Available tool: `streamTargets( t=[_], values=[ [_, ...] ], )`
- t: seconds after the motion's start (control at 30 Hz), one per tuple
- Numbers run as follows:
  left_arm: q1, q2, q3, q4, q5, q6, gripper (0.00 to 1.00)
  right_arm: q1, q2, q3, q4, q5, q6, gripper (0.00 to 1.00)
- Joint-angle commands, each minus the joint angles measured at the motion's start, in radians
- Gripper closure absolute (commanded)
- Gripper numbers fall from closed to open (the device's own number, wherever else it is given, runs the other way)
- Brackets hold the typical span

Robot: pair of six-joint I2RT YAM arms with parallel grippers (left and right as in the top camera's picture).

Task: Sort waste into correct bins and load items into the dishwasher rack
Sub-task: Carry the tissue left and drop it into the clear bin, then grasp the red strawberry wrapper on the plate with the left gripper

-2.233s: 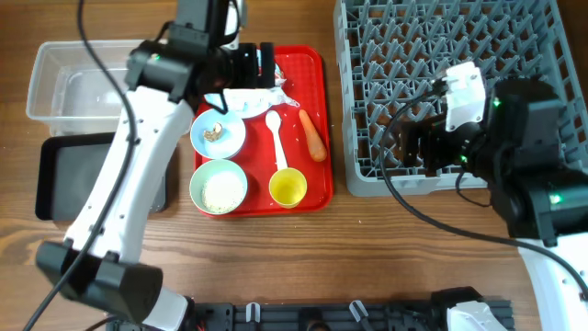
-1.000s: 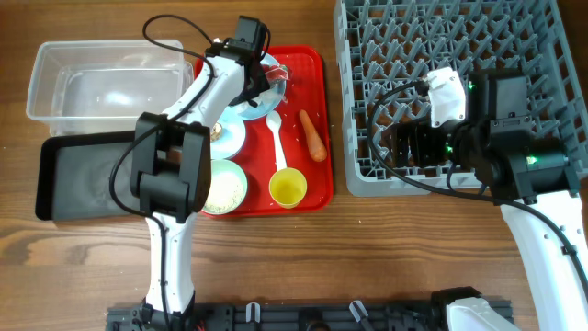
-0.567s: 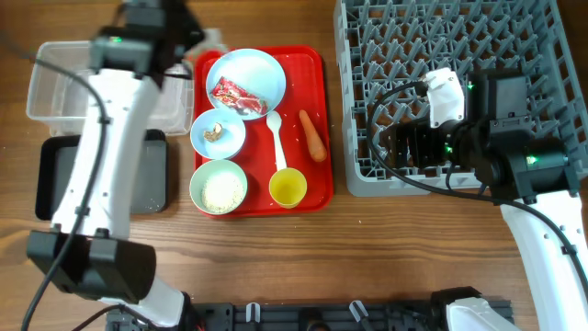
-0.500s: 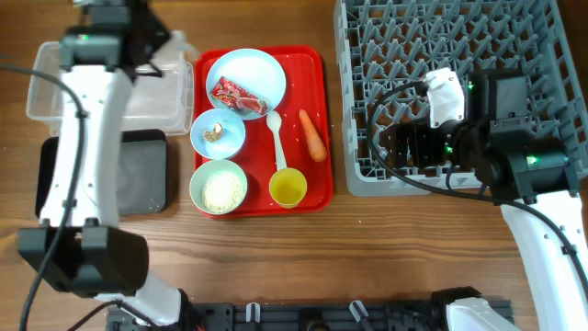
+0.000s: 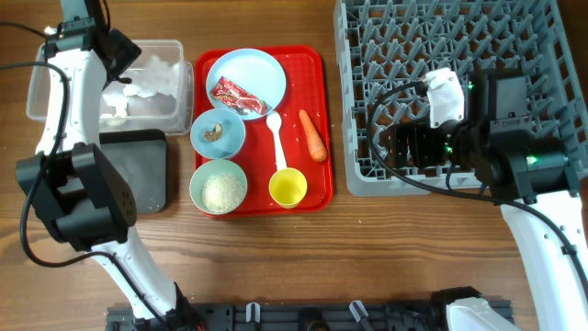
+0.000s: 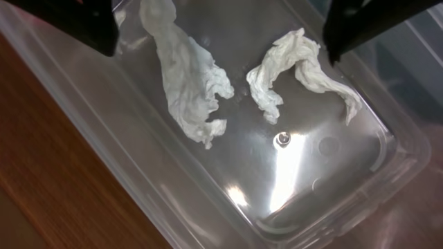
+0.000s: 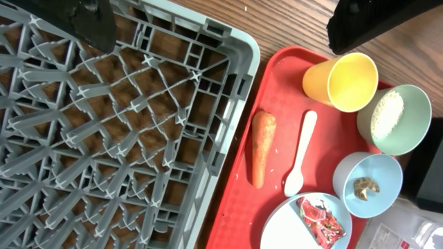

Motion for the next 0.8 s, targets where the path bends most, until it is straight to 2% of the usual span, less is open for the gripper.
streamTargets(
  t=[0.0, 0.03, 0.07, 0.1, 0.17, 0.23, 0.3, 0.37, 0.43, 0.47, 0.53, 0.6, 0.77],
  values=[
    [-0.002, -0.074, -0.002, -0.022, 0.074, 0.008, 0.09, 0.005, 0.002, 0.018, -0.002, -0.021, -0.009, 0.01],
    [-0.003, -0.092, -0.002, -0.022, 0.117, 0.012, 0.05, 0.005, 0.002, 0.018, -0.002, -0.021, -0.01, 0.0],
    [-0.005, -0.114, -0.002, -0.01, 0.198, 0.077, 0.02, 0.005, 0.002, 0.018, -0.002, -0.021, -0.01, 0.0],
    [-0.005, -0.138, -0.002, -0.002, 0.304, 0.158, 0.02, 0.005, 0.002, 0.018, -0.002, -0.021, -0.01, 0.0],
    [-0.005, -0.18, -0.002, -0.008, 0.441, 0.245, 0.01, 0.005, 0.002, 0.018, -0.003, -0.021, -0.01, 0.0],
    [-0.022, -0.219, -0.002, -0.04, 0.51, 0.267, 0.0, 0.005, 0.002, 0.018, -0.002, -0.021, -0.01, 0.0],
    [-0.07, -0.234, -0.002, -0.078, 0.519, 0.26, 0.02, 0.005, 0.002, 0.018, -0.002, -0.021, -0.01, 0.0],
    [-0.156, -0.228, -0.006, -0.105, 0.499, 0.171, 0.04, 0.005, 0.002, 0.018, -0.002, -0.021, -0.01, 0.0],
    [-0.243, -0.208, -0.012, -0.098, 0.415, 0.064, 0.05, 0.005, 0.002, 0.018, -0.003, -0.021, -0.01, 0.0],
    [-0.314, -0.179, -0.012, -0.088, 0.317, -0.008, 0.04, 0.005, 0.002, 0.018, -0.005, -0.021, -0.01, 0.0],
    [-0.386, -0.132, -0.012, -0.061, 0.212, -0.08, 0.04, 0.005, 0.002, 0.018, -0.006, -0.021, -0.01, 0.0],
    [-0.447, -0.07, -0.012, -0.027, 0.123, -0.156, 0.04, 0.005, 0.002, 0.018, -0.014, -0.021, -0.01, 0.0],
    [-0.497, 0.083, -0.012, 0.027, 0.065, -0.332, 0.04, 0.005, 0.002, 0.018, -0.039, -0.021, -0.01, 0.0]
  ],
)
